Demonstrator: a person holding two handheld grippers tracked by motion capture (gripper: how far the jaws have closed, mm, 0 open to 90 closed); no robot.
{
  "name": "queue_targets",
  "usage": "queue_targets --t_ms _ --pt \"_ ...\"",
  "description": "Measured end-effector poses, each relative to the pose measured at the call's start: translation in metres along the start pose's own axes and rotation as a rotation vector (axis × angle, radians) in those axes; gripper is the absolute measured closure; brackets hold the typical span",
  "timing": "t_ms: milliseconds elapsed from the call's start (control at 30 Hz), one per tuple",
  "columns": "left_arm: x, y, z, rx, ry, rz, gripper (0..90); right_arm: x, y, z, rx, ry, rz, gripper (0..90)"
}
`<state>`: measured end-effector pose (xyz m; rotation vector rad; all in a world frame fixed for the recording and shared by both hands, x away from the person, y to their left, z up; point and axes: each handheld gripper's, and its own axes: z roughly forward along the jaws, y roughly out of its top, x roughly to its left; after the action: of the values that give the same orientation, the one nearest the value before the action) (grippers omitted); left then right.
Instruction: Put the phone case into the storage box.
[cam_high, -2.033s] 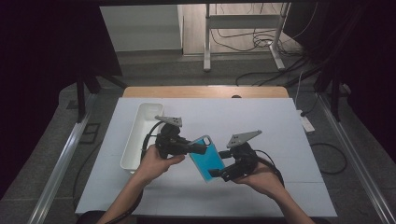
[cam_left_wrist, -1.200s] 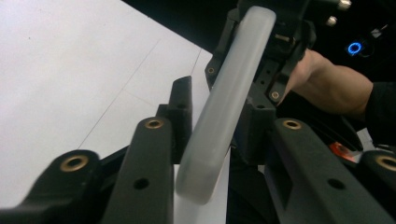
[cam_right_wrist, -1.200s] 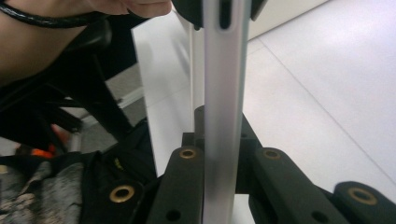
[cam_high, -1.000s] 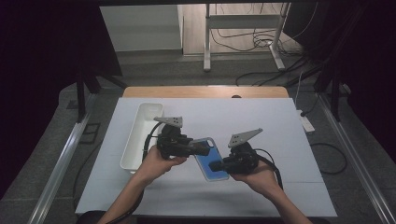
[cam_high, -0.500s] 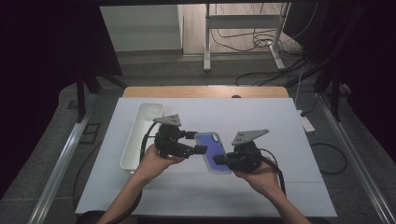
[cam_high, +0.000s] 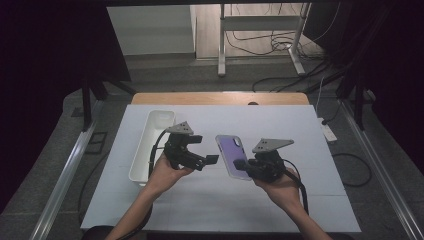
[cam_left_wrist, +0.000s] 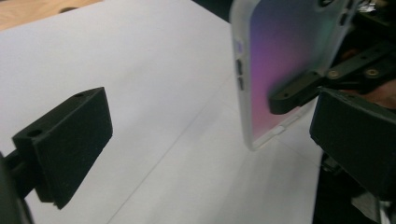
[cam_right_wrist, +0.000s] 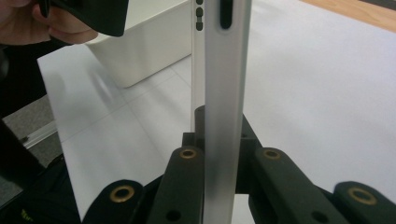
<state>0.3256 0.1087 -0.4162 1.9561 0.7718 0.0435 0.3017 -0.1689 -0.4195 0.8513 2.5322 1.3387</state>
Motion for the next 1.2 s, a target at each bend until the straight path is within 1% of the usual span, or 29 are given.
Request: queue_targets --t_ms 33,67,167,300,367,400,433,467,533,600,633,700,767,833,867,900,933,1100,1200 --pt "0.000 0.000 0.000 -0.001 0.006 -0.001 0.2 0.000 0.000 0.000 0.000 0.000 0.000 85.5" --pt "0.001 0.000 -0.001 -0.003 0.003 -0.006 0.2 0.000 0.000 0.000 -0.004 -0.004 0.002 85.5" --pt "0.001 0.000 -0.001 -0.008 0.022 -0.039 0.1 0.001 0.000 0.000 -0.008 -0.014 -0.002 85.4" --pt "0.000 0.000 -0.001 -0.015 0.028 -0.040 0.8 0.004 0.000 0.002 -0.010 -0.024 -0.014 85.4" --pt "0.000 0.000 -0.002 -0.020 0.031 -0.037 4.0 0.005 0.000 0.002 -0.009 -0.028 -0.018 85.4" --pt "0.000 0.000 -0.002 -0.023 0.030 -0.033 4.0 0.005 0.000 0.002 -0.009 -0.028 -0.018 85.4" --pt "-0.001 0.000 -0.002 -0.024 0.026 -0.029 6.8 0.006 0.000 0.003 -0.010 -0.030 -0.017 85.4" --pt "-0.002 0.000 -0.003 -0.026 0.022 -0.026 13.0 0.006 0.000 0.003 -0.011 -0.030 -0.018 85.4" --pt "-0.003 0.001 -0.002 -0.026 0.025 -0.021 14.8 0.006 0.000 0.003 -0.012 -0.030 -0.018 85.4" --pt "-0.004 0.001 -0.002 -0.021 0.019 -0.015 22.0 0.007 0.000 0.004 -0.014 -0.033 -0.020 85.4" --pt "-0.005 0.001 -0.002 -0.020 0.019 -0.016 24.2 0.007 0.000 0.004 -0.015 -0.034 -0.020 85.4" --pt "-0.006 0.001 -0.002 -0.020 -0.003 -0.024 31.0 0.008 0.000 0.004 -0.015 -0.036 -0.021 85.4" --pt "-0.007 0.002 -0.001 -0.015 -0.009 -0.026 36.6 0.008 0.000 0.005 -0.014 -0.035 -0.022 85.4" --pt "-0.008 0.002 -0.001 -0.012 -0.019 -0.025 45.8 0.009 0.000 0.005 -0.016 -0.036 -0.022 85.4" --pt "-0.008 0.002 -0.002 -0.013 -0.025 -0.027 45.8 0.009 0.000 0.005 -0.016 -0.036 -0.022 85.4" --pt "-0.008 0.002 -0.001 -0.014 -0.038 -0.033 48.9 0.009 0.000 0.005 -0.016 -0.036 -0.023 85.4" --pt "-0.008 0.002 -0.001 -0.016 -0.041 -0.037 52.4 0.009 0.000 0.005 -0.018 -0.037 -0.022 85.4" --pt "-0.008 0.003 -0.002 -0.015 -0.049 -0.053 66.7 0.011 0.001 0.006 -0.017 -0.039 -0.023 85.4" --pt "-0.008 0.003 -0.002 -0.017 -0.057 -0.056 69.4 0.011 0.001 0.007 -0.017 -0.040 -0.022 85.4"
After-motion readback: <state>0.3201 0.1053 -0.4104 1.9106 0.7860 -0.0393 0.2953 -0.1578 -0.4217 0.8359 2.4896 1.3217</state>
